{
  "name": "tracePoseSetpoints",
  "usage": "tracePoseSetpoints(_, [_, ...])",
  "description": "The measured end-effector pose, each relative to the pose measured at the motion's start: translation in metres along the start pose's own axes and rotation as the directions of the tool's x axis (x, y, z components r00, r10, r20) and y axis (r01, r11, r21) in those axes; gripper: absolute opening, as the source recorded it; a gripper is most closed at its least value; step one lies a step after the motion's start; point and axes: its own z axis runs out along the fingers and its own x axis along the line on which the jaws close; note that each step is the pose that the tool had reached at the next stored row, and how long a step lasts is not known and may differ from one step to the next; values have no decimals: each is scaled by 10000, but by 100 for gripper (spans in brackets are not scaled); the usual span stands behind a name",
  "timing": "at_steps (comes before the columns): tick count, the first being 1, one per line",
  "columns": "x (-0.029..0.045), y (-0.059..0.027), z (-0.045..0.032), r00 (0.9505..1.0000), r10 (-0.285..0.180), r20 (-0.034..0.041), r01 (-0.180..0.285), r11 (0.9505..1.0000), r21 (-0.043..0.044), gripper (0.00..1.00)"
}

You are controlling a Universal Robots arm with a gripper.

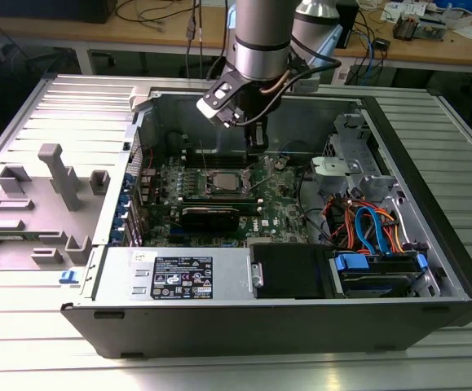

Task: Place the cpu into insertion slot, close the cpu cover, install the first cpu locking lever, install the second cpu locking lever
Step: 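Close the cpu cover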

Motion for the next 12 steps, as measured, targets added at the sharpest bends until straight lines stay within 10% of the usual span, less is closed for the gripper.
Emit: tracePoseSetpoints(12, [-12,157,-2,9999,-146,-6,146,9999,1,11])
